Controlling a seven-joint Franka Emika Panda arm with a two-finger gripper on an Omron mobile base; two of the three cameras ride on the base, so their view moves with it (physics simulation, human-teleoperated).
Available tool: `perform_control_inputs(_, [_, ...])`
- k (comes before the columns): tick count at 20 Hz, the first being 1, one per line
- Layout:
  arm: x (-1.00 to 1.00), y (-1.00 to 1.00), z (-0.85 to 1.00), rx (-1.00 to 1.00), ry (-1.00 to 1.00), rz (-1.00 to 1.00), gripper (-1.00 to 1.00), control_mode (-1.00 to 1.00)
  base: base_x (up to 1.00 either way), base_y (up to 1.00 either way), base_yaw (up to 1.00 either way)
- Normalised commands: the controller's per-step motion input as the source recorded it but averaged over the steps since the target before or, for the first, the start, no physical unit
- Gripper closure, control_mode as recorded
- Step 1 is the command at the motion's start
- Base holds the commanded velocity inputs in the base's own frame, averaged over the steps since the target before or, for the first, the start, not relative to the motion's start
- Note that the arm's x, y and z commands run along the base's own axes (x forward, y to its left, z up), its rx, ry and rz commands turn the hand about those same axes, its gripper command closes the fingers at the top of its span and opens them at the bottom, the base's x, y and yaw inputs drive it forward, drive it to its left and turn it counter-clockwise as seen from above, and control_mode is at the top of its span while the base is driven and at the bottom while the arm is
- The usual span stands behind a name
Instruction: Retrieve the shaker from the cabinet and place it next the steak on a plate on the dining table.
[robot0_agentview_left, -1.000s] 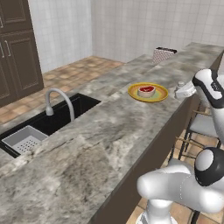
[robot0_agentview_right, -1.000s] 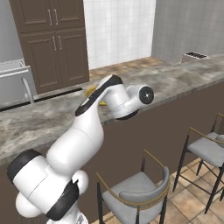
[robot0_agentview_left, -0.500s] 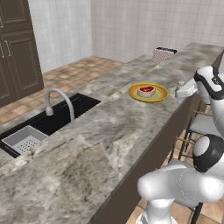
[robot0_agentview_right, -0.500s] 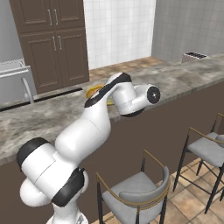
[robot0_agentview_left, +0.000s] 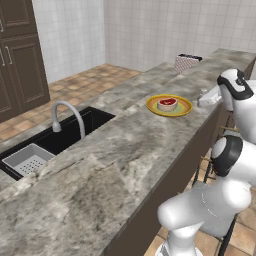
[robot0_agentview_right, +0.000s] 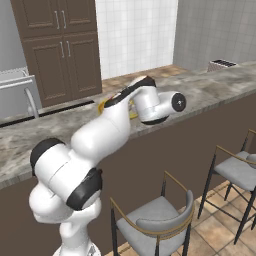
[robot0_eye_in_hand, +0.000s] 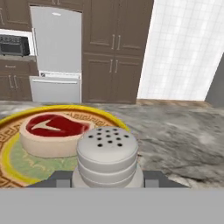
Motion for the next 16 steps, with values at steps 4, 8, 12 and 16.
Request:
perform_control_inputs(4, [0.53, 0.08, 0.0, 0.0, -0.01, 0.0, 1.0, -1.0, 0.0, 0.0, 0.0])
perform_control_inputs(8, [0.46, 0.03, 0.0, 0.0, -0.02, 0.0, 1.0, -1.0, 0.0, 0.0, 0.0])
perform_control_inputs(12, [0.34, -0.03, 0.0, 0.0, -0.05, 0.0, 1.0, -1.0, 0.0, 0.0, 0.0])
perform_control_inputs(16, [0.38, 0.0, 0.0, 0.0, -0.04, 0.0, 1.0, -1.0, 0.0, 0.0, 0.0])
